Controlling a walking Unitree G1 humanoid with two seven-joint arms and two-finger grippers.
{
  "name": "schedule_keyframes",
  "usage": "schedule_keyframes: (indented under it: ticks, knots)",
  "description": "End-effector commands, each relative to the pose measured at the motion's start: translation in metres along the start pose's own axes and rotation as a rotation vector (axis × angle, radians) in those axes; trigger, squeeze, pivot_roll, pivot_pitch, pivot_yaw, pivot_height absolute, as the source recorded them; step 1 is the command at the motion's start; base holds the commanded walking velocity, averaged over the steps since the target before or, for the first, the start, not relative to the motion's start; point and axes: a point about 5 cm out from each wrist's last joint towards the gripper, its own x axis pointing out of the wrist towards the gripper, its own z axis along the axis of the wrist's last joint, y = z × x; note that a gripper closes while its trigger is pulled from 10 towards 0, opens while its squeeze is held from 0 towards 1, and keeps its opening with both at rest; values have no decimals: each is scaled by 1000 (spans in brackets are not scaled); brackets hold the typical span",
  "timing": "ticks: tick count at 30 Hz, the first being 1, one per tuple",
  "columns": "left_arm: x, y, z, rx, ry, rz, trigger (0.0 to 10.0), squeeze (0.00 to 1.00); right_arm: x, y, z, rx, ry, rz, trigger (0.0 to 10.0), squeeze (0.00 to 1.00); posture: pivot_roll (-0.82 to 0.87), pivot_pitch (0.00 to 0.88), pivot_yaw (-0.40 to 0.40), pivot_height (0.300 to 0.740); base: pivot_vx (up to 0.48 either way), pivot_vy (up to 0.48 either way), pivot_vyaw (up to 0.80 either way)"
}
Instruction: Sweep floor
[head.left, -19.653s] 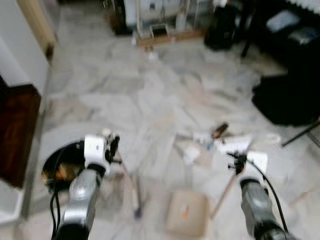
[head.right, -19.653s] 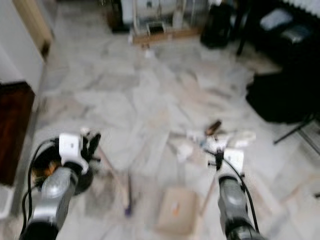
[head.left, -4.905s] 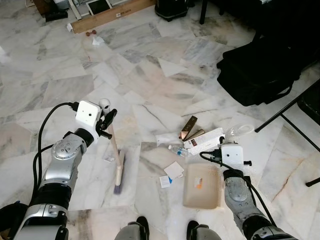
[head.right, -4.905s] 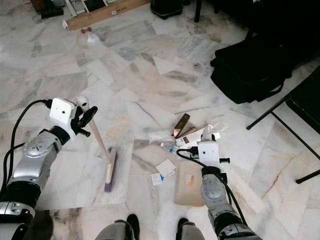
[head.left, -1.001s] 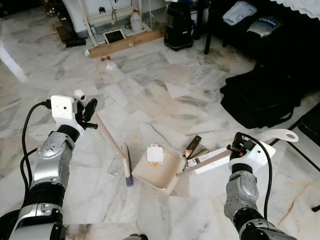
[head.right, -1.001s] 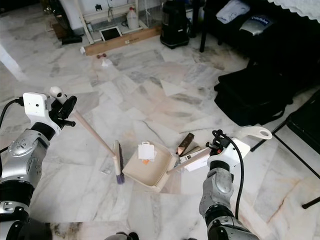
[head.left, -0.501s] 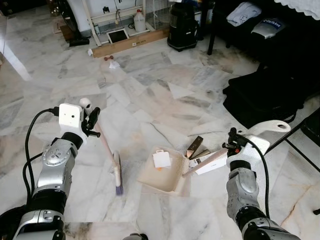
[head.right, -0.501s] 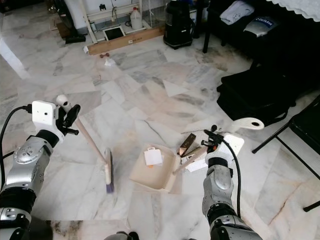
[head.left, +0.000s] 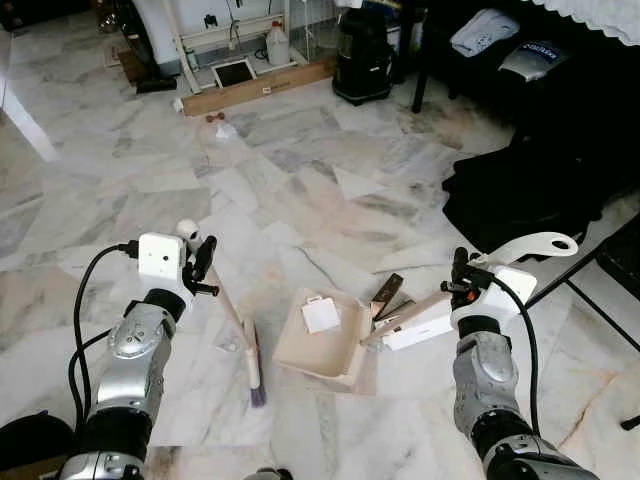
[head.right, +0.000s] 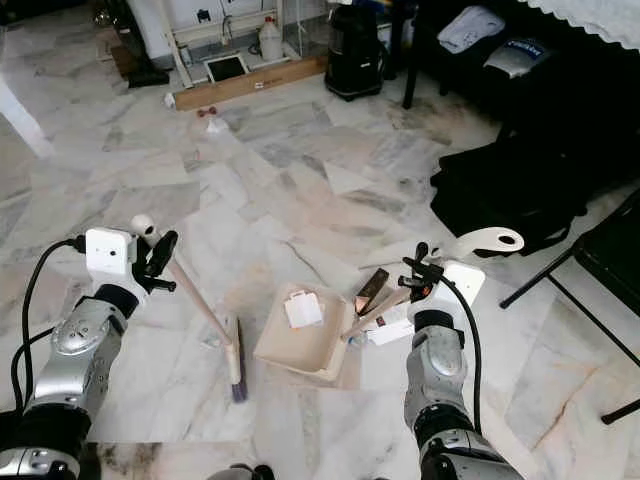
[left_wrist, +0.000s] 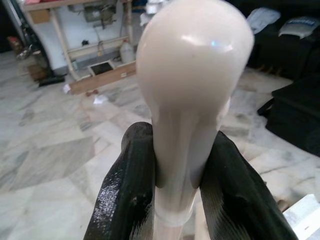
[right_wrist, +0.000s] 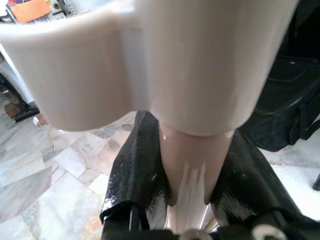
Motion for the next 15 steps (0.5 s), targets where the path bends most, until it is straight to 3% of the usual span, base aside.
schedule_keyframes:
  ticks: [1, 6, 15]
  knots:
    - [-2, 3, 8, 32, -38, 23, 10000, 0, 2, 3, 5, 7, -30, 11, 10000, 0, 74, 103, 64, 740, 0, 0, 0]
    - [0, 4, 6, 4, -34, 82, 10000, 0, 4, -1, 9, 0, -40, -6, 10000, 0, 66, 103, 65, 740, 0, 0, 218]
    - [3, 5, 10, 20, -45, 85, 10000, 0, 5, -2, 11, 15, -50, -11, 10000, 0, 66, 96, 68, 740, 0, 0, 794]
